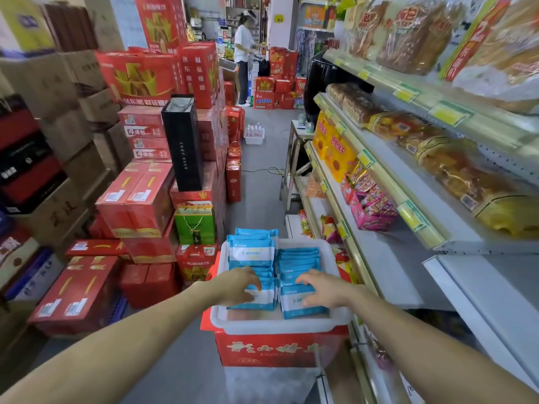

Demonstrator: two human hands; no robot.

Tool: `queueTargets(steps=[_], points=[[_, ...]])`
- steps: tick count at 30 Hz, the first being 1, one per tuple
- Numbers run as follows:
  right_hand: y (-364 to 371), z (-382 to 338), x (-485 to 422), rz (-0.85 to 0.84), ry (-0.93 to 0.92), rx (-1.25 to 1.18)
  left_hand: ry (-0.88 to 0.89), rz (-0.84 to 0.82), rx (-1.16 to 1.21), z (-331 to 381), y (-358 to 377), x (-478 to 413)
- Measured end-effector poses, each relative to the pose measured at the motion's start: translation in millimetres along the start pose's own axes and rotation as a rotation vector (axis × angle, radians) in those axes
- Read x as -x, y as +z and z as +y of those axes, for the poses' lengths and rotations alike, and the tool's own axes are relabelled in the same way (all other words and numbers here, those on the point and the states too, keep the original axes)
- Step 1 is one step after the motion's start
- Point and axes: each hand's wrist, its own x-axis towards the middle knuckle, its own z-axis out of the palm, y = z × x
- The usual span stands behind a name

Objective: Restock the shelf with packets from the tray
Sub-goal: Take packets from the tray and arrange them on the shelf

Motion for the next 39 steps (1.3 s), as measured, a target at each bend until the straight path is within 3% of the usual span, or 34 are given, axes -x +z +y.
queueTargets(steps=[14, 20, 31, 36, 39], points=[[12.7, -0.4, -5.1, -0.005, 0.033, 0.135, -0.002, 0.029, -0.07, 10.5, 15.9, 2.7], [23.4, -6.5, -7.1, -0.079, 0.085, 0.059, 0.027, 0.008, -0.092, 14.1, 21.8, 4.4], [19.5, -12.4, 5.4, -0.04, -0.063, 0.198, 0.092, -0.106, -0.129, 6.8, 23.1, -1.4], [14.1, -20.1, 12.7, -0.211, -0.102, 0.055, 0.126, -0.183, -0.039, 14.0, 26.3, -2.6], [16.0, -24.8, 13.1, -0.259, -0.065, 0.103, 0.146, -0.186, 0.001, 11.8, 30.0, -5.7]])
